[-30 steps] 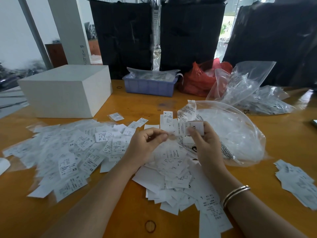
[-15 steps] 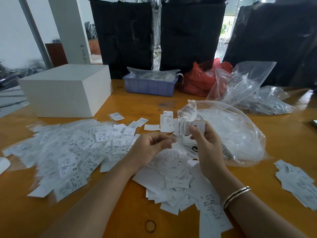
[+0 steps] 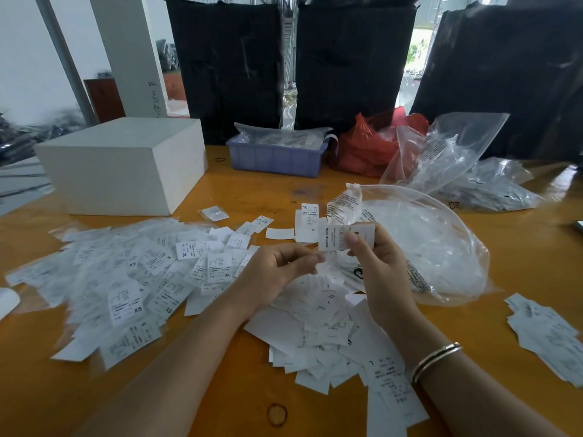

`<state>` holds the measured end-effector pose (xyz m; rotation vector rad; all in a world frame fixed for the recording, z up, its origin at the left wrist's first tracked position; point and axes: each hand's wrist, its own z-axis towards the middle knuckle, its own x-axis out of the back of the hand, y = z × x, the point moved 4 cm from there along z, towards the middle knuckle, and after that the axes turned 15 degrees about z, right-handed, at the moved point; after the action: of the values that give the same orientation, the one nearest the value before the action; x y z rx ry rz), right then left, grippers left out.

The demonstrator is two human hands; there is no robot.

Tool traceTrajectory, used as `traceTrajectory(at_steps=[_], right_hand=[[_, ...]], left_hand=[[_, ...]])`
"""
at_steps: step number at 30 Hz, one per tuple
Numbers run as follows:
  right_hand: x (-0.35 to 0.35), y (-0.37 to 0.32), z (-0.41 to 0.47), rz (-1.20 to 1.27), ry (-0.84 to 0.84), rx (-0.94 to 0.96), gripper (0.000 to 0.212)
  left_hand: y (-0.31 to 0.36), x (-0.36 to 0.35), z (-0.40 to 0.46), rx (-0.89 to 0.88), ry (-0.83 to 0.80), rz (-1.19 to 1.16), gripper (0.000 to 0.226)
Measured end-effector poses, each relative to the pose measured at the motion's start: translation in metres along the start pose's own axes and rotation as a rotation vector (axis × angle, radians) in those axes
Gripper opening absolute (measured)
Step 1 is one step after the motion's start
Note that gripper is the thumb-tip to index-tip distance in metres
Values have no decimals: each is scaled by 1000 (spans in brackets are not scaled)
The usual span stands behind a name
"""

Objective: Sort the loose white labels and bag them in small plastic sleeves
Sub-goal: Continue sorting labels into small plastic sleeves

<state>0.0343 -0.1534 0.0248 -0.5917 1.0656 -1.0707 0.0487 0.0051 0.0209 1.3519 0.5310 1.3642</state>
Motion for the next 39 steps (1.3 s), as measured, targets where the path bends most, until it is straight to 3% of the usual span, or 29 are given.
traceTrajectory(at_steps=[10, 19, 25, 28, 33, 39], right_hand=[[0, -2, -1, -7, -8, 26, 15], [1, 1, -1, -74, -34, -6, 20], [-1, -3, -2, -140, -64, 15, 5], [0, -2, -2, -211, -84, 36, 13], [5, -7, -1, -163, 31, 98, 16], [9, -11, -2, -49, 76, 85, 16]], left_hand=[[-2, 0, 1, -7, -15, -4, 28], [-2, 0, 1, -22, 3, 14, 19], [-3, 1, 3, -22, 16, 5, 16], [-2, 2, 4, -33, 45, 23, 19], [-3, 6, 3, -46, 118, 48, 7], [-2, 12, 3, -64, 173, 81, 15]])
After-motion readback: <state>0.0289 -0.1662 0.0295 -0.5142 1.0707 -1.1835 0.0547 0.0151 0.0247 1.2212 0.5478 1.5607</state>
